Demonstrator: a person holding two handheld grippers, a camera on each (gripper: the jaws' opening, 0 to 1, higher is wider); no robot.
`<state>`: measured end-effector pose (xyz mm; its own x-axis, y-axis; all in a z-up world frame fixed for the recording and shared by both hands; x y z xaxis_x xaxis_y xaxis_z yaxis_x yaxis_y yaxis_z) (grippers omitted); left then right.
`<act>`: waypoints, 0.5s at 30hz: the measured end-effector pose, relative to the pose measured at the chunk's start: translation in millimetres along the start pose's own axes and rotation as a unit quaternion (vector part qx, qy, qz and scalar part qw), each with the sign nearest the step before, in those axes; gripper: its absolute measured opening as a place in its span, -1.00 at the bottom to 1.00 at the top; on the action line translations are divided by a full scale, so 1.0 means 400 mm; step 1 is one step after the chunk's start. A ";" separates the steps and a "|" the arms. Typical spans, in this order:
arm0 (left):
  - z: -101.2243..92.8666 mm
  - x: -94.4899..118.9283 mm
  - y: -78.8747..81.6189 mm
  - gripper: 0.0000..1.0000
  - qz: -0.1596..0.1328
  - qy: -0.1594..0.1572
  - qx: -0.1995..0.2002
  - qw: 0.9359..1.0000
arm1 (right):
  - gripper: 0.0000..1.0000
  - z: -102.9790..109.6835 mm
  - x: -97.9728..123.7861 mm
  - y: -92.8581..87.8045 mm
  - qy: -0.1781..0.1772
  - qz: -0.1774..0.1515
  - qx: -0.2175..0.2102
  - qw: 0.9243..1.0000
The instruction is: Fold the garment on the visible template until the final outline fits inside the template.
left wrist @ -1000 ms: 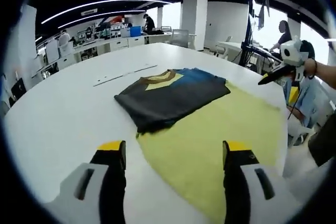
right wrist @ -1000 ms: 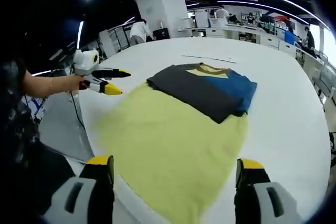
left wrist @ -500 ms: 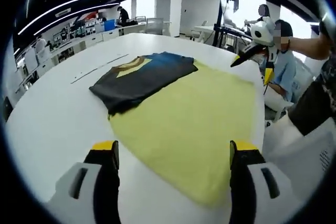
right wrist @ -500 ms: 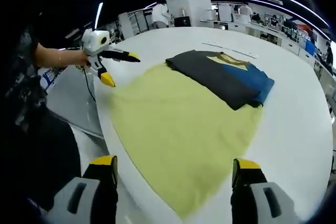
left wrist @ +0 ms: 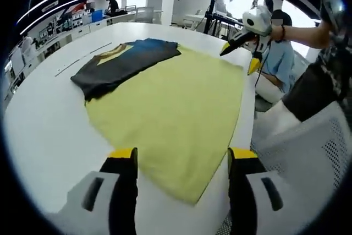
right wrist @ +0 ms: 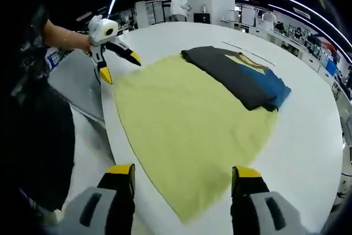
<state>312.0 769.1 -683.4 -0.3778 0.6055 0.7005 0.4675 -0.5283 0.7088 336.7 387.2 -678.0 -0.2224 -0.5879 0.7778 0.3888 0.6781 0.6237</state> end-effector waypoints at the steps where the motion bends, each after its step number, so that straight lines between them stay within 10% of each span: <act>1: -0.004 0.000 -0.001 0.23 0.003 -0.002 -0.009 1.000 | 0.33 0.002 0.000 -0.002 0.001 0.002 0.006 1.000; 15: -0.020 -0.006 -0.042 -0.05 0.029 0.008 -0.045 0.999 | 0.10 0.008 -0.004 -0.045 -0.011 0.040 0.033 0.999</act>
<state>298.7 771.7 -696.4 -0.3647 0.5630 0.7417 0.4159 -0.6142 0.6707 327.0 377.4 -690.0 -0.2124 -0.5222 0.8260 0.3459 0.7504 0.5633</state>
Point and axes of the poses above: the point that each gripper's makers call its tool centre point, and the gripper's own axes: x roughly backward along the fingers, z roughly to its left, y roughly out of its top, the point moved 10 cm from there along x, roughly backward along the fingers, and after that the axes turned 2 degrees about y, right-handed, at the moved point
